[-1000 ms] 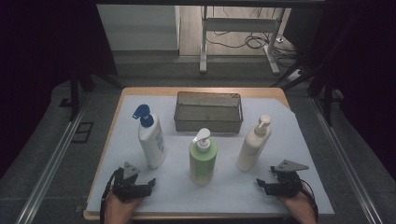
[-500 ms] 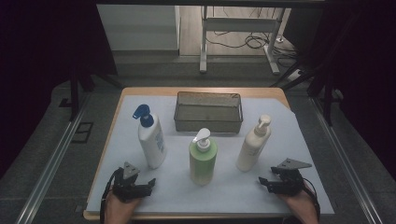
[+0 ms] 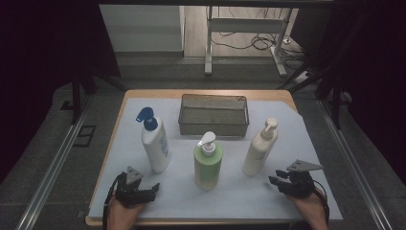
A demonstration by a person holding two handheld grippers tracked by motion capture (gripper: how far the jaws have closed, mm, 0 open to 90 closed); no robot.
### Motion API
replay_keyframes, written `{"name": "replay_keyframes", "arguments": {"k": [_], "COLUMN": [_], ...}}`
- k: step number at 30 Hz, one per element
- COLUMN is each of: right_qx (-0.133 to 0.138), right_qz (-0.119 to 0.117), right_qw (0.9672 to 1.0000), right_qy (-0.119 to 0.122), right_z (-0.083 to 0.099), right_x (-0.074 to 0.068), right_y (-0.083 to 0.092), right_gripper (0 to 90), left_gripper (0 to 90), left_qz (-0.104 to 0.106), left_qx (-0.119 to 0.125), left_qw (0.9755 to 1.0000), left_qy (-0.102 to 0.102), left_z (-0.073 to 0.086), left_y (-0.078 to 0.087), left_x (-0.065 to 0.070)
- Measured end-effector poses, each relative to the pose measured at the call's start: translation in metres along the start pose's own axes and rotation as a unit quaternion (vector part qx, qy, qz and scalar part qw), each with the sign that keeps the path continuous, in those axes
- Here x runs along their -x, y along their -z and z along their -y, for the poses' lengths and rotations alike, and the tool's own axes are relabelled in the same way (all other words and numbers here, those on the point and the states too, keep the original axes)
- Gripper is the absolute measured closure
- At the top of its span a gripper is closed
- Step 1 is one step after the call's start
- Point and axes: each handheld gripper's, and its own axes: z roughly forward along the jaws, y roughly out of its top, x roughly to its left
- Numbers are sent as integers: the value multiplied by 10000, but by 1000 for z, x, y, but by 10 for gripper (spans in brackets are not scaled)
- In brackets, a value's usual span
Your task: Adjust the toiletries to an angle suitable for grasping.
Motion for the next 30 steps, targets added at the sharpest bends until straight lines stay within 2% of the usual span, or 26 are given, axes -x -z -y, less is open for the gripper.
{"name": "replay_keyframes", "arguments": {"k": [2,3,4,6,11,17,23,30], "right_qx": [171,171,232,252,334,267,254,189], "right_qz": [-94,-94,-96,-85,-29,95,-13,-35], "right_qw": [9998,9998,9996,9996,9993,9994,9991,9991], "right_qy": [-108,-108,-138,-126,-133,-178,-347,-374], "right_z": [-2,-2,-3,-4,-9,-16,-24,-28], "right_x": [5,5,8,9,13,17,22,22], "right_y": [2,2,3,3,3,-6,-15,-24], "right_gripper": [701,701,759,778,893,895,884,874], "left_gripper": [121,121,121,121,121,121,121,121], "left_qz": [-1,1,-2,-1,-2,-3,-3,-1], "left_qx": [2,2,3,4,22,26,28,27], "left_qw": [10000,10000,10000,10000,10000,10000,10000,10000], "left_qy": [-1,1,-2,-1,17,17,21,21], "left_z": [0,0,0,0,0,0,0,0], "left_y": [0,0,0,0,0,0,0,0], "left_x": [0,0,0,0,0,0,0,0]}}
